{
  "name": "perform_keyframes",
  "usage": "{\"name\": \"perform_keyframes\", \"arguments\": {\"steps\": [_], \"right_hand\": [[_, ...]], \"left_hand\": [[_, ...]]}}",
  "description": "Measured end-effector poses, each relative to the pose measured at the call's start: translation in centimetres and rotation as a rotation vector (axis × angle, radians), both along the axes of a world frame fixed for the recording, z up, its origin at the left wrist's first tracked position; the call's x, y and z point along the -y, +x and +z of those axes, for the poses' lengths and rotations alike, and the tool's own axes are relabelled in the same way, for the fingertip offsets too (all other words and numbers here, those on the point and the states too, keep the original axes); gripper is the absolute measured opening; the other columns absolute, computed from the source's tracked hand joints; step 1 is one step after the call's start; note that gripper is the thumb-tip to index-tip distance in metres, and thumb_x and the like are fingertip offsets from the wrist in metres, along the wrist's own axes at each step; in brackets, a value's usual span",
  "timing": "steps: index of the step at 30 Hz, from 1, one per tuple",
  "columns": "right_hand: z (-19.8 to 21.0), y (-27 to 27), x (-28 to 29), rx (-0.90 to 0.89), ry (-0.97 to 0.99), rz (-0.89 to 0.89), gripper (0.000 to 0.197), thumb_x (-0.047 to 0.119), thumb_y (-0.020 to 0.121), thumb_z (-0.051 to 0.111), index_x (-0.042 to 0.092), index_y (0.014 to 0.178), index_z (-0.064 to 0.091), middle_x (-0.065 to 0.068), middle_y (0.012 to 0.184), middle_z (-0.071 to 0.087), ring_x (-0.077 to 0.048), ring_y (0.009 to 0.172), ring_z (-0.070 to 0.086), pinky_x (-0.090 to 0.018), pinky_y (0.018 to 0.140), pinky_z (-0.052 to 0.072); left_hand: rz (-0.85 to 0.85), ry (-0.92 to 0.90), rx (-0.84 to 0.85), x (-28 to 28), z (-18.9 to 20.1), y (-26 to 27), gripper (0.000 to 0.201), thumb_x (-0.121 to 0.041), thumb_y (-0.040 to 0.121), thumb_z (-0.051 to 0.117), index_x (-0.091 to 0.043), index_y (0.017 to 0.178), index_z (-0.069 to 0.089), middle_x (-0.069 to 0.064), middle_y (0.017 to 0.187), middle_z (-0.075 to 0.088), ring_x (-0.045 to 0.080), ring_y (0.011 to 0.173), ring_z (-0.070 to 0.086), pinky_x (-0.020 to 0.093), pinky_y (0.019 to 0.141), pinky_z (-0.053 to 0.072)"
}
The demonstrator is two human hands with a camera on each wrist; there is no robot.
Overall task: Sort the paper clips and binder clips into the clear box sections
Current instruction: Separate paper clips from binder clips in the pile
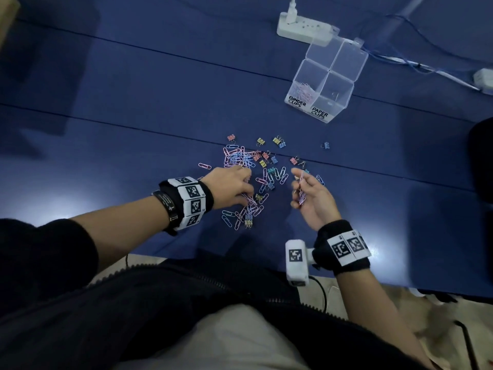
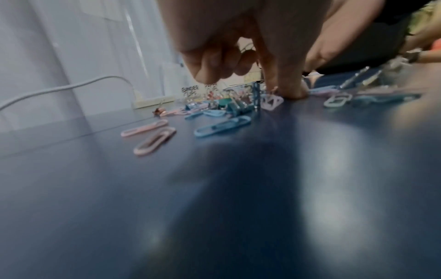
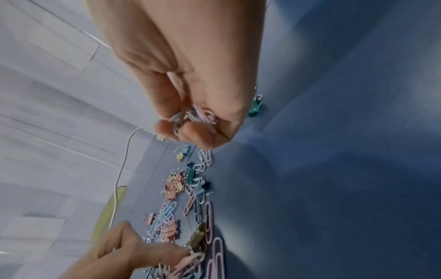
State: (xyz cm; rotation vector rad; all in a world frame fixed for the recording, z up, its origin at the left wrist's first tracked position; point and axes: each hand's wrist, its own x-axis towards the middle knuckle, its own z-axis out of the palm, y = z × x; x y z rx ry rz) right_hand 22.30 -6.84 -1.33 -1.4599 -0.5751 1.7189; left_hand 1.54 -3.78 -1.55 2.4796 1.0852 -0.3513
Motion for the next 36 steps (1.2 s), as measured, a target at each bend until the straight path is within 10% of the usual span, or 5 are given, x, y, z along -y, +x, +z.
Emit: {"name": "perform_keyframes", "arguments": {"steps": [10,16,20,24,36], "right_hand": [[0.3,-0.4,-2.6,-0.02,-0.134,-0.064,0.033,0.011,0.091,0.027,0.008,0.071,0.054,-0.005,0.068,0.05,-0.012,0.05,0.055,-0.019,0.044,0.042],[-1.1,-2.1,-4.4,0.627,-0.083,0.03,0.027,0.022,0.083,0.059,0.019,0.06,0.046,-0.002,0.068,0.052,-0.014,0.063,0.046,-0.024,0.058,0.04],[-2.1,-3.8,-3.8,1.128,0.023,0.333,0.042,0.045,0.071,0.071,0.009,0.087,0.055,-0.006,0.1,0.051,-0.018,0.1,0.044,-0.034,0.092,0.038],[-2.5,-5.0,-3.2,1.281,0.04,0.419,0.081,0.054,0.066,0.072,-0.002,0.118,0.045,-0.018,0.125,0.047,-0.033,0.12,0.04,-0.04,0.102,0.035],[-2.7,-5.4,-1.9,1.275,0.222,0.506,0.013,0.007,0.092,0.048,-0.002,0.099,0.054,-0.02,0.11,0.055,-0.03,0.105,0.048,-0.027,0.082,0.034]], "left_hand": [[-0.002,0.097,-0.054,0.9,-0.1,1.7,0.036,-0.028,0.099,0.026,-0.005,0.114,0.048,0.008,0.11,0.048,0.021,0.094,0.049,0.03,0.067,0.036],[0.987,-0.614,0.867,-1.0,0.6,0.3,0.027,-0.014,0.085,0.041,-0.014,0.059,0.034,-0.004,0.057,0.038,0.009,0.05,0.034,0.02,0.049,0.032],[1.105,-0.985,1.199,-2.0,1.5,-0.8,0.005,-0.014,0.058,0.028,-0.012,0.054,0.029,-0.006,0.038,0.043,0.007,0.031,0.029,0.006,0.035,0.019],[1.009,-1.052,1.252,-2.3,1.4,-1.1,0.026,-0.015,0.061,0.028,-0.015,0.042,0.045,-0.001,0.039,0.044,0.01,0.03,0.031,0.006,0.034,0.021],[1.002,-0.823,0.942,-3.3,1.8,0.0,0.029,-0.007,0.09,0.038,-0.016,0.066,0.052,-0.002,0.058,0.05,0.008,0.038,0.032,0.011,0.034,0.02]]}}
